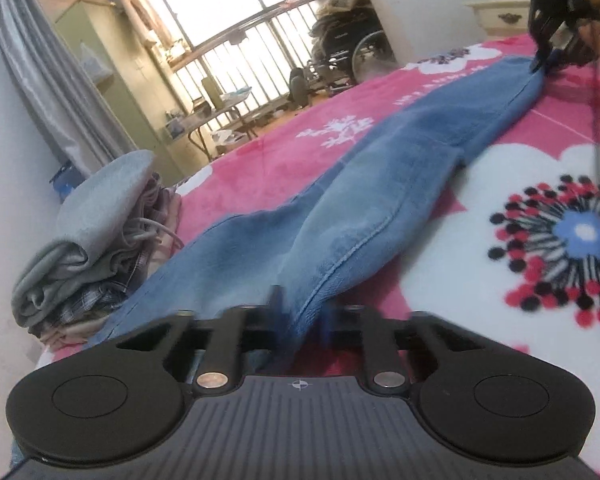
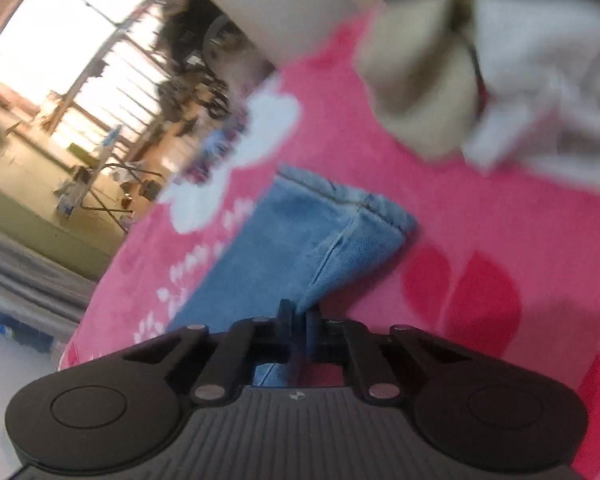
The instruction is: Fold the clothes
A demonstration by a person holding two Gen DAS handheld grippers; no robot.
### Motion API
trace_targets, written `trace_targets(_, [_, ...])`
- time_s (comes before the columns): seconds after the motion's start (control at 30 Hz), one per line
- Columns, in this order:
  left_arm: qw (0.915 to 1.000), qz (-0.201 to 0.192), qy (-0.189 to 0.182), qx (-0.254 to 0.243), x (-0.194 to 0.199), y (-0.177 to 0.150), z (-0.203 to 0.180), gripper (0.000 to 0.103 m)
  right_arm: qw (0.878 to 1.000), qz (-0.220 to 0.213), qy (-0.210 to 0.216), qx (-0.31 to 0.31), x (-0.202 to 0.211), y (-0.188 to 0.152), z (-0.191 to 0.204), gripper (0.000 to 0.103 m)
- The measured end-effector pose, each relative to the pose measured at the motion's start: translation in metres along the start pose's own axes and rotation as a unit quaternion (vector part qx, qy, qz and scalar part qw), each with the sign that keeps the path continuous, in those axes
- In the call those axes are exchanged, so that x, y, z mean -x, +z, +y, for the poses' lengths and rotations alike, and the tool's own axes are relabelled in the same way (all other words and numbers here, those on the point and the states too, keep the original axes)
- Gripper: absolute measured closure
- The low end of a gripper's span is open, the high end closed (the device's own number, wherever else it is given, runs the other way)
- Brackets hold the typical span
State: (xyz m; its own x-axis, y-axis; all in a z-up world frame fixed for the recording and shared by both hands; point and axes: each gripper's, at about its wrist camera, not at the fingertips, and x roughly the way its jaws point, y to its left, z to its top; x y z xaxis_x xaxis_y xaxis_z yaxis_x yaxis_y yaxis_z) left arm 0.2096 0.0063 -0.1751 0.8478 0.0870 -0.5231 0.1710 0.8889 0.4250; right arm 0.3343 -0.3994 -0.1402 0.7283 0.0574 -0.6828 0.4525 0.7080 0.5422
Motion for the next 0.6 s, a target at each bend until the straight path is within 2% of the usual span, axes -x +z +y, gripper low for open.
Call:
trace_targets(0.07, [0.9998, -0.001, -0.012, 0.014, 0.003, 0.001, 0.004, 0.100, 0.999, -0.018, -0.004, 0.037, 0.019, 0.008, 0.010, 0.097])
trace_targets(0.2, [0.9981, -0.014, -0.056, 0.023, 0.028, 0.004, 0.014, 0.101, 0.996, -0.021, -0.013, 0.081, 0.051, 0.027, 0.017, 0.097])
trace_targets(0.27, [0.9966, -0.018, -0.078, 0.021, 0.038, 0.004, 0.016, 0.101, 0.995, -0.014, -0.032, 0.098, 0.056, 0.024, 0.010, 0.097])
trace_targets(0.37, [0.9934, 0.001, -0.114, -0.005, 0.040, -0.005, 0.010, 0.101, 0.991, 0.000, -0.061, 0.118, 0.059, 0.015, -0.004, 0.097])
trace_targets(0.43, [0.9903, 0.038, -0.128, -0.038, 0.028, -0.016, -0.002, 0.096, 0.985, 0.032, -0.101, 0.134, 0.043, 0.000, -0.020, 0.092])
trace_targets(0.47, [0.9902, 0.040, -0.127, -0.041, 0.026, -0.020, -0.005, 0.096, 0.982, 0.047, -0.120, 0.137, 0.034, -0.007, -0.030, 0.087])
trace_targets(0.5, [0.9908, 0.035, -0.125, -0.040, 0.027, -0.022, -0.005, 0.095, 0.980, 0.058, -0.134, 0.135, 0.027, -0.013, -0.040, 0.079])
trace_targets(0.57, [0.9901, 0.037, -0.132, -0.030, 0.032, -0.019, 0.000, 0.085, 0.985, 0.051, -0.126, 0.110, 0.030, -0.015, -0.053, 0.077])
trace_targets(0.6, [0.9888, 0.039, -0.143, -0.015, 0.035, -0.017, 0.006, 0.075, 0.988, 0.043, -0.116, 0.093, 0.034, -0.014, -0.059, 0.070])
